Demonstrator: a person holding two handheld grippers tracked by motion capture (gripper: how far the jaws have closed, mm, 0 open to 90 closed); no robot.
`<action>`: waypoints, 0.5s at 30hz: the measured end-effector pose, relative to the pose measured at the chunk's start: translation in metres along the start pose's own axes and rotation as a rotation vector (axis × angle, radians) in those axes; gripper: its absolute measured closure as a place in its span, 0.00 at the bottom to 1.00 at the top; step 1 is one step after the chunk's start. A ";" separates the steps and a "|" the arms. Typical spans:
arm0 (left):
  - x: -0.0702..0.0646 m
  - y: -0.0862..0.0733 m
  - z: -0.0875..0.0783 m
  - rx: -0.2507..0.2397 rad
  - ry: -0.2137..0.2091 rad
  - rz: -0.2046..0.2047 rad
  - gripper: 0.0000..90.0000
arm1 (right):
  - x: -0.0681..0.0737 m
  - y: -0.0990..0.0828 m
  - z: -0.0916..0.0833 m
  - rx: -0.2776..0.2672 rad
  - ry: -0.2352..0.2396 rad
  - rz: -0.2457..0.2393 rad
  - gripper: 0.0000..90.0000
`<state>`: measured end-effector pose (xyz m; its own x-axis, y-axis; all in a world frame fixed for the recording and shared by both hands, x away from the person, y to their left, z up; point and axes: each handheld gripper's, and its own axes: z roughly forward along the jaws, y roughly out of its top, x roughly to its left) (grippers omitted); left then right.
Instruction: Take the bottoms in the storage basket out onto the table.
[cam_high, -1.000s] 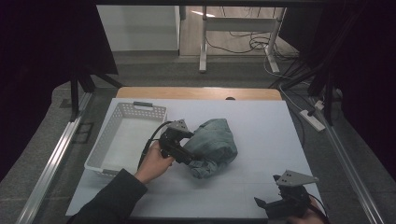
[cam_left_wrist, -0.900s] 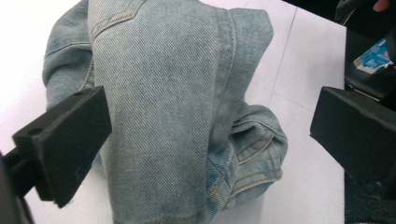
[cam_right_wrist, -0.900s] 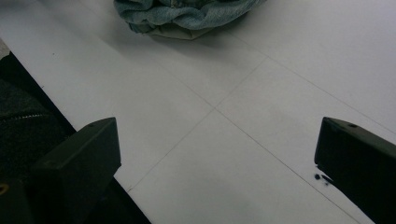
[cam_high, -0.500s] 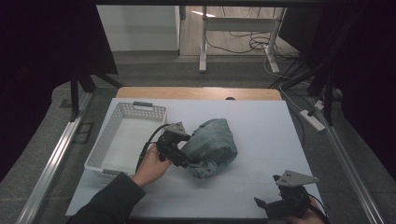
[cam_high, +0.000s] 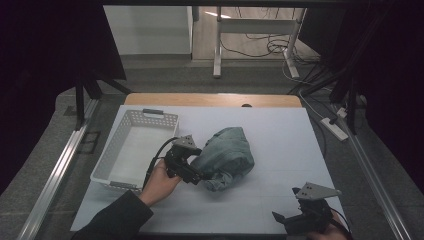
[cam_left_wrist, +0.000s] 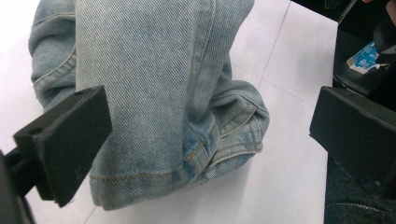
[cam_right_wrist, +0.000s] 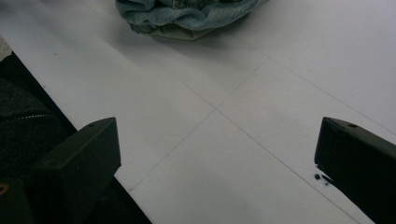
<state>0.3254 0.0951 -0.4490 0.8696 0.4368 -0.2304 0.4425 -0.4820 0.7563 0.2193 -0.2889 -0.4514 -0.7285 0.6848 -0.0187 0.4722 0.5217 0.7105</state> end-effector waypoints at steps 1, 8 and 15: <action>-0.001 -0.001 0.000 0.000 -0.001 -0.002 0.00 | 0.000 0.000 0.000 0.000 0.001 0.000 0.01; -0.002 -0.006 -0.006 -0.004 0.006 -0.006 0.00 | 0.000 0.000 0.000 0.000 0.003 0.000 0.01; -0.003 -0.011 -0.013 -0.017 0.013 -0.015 0.00 | 0.000 0.000 0.000 0.000 0.006 0.000 0.01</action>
<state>0.3150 0.1089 -0.4481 0.8597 0.4542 -0.2337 0.4516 -0.4621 0.7632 0.2195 -0.2890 -0.4515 -0.7312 0.6820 -0.0146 0.4725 0.5218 0.7102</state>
